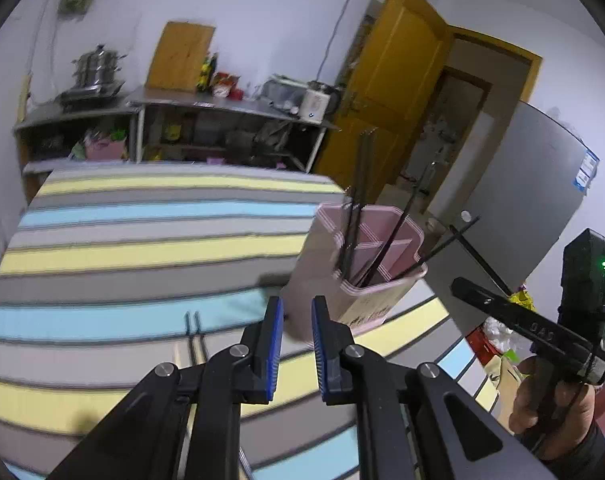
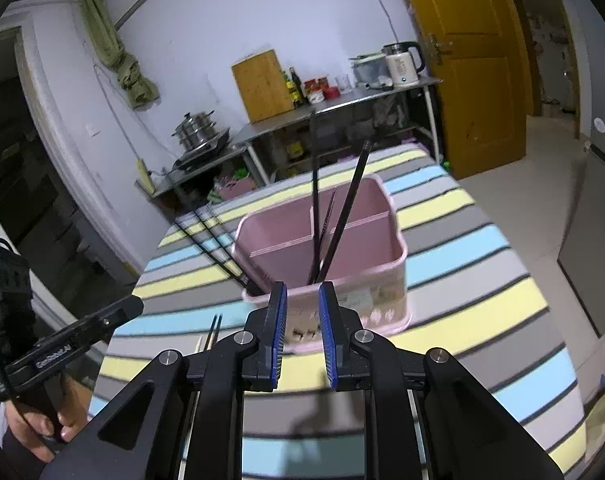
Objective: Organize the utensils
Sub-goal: 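Move both tools back down to the remaining chopsticks on the cloth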
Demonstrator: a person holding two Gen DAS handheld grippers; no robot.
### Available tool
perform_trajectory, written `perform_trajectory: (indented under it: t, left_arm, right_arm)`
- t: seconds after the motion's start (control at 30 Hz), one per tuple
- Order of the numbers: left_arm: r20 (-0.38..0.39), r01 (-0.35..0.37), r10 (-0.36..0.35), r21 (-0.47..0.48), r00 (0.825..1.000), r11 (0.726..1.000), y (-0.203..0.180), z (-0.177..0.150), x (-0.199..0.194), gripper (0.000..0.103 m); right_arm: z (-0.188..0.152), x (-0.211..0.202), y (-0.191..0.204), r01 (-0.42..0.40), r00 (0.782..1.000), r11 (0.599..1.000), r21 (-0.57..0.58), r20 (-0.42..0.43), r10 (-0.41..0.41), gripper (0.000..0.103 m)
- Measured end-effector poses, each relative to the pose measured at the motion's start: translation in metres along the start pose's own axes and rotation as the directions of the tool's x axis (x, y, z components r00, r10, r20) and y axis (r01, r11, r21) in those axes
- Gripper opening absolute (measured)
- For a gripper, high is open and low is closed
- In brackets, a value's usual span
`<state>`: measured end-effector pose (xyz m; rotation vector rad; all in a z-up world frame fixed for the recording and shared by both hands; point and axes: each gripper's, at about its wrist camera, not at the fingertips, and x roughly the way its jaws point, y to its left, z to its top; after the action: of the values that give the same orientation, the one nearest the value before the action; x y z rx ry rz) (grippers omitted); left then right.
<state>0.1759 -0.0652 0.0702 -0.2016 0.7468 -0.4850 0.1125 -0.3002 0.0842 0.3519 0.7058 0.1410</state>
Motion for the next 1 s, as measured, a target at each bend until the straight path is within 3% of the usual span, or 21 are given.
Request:
perform_trajectory:
  t: [0.23,0.53,1.0]
  left_arm:
    - [-0.064,-0.068,0.063,-0.077,0.996,0.995,0.041,-0.043,-0.006,0.014]
    - [-0.162,-0.159,0.139,-0.119,0.977,0.98,0.072,-0.082,0.009,0.014]
    - [-0.215,-0.21,0.186,-0.097,0.959,0.973,0.088,-0.072,0.059,0.014]
  right_arm:
    - [-0.036,0.012,0.014,-0.042,0.995,0.999,-0.029,-0.095,0.039,0.017]
    - [-0.071,0.041,0.044,-0.105,0.973,0.991,-0.08,-0.214,0.086,0.017]
    - [-0.086,0.069,0.06,-0.132,0.953,0.985,-0.11,-0.288,0.096,0.017]
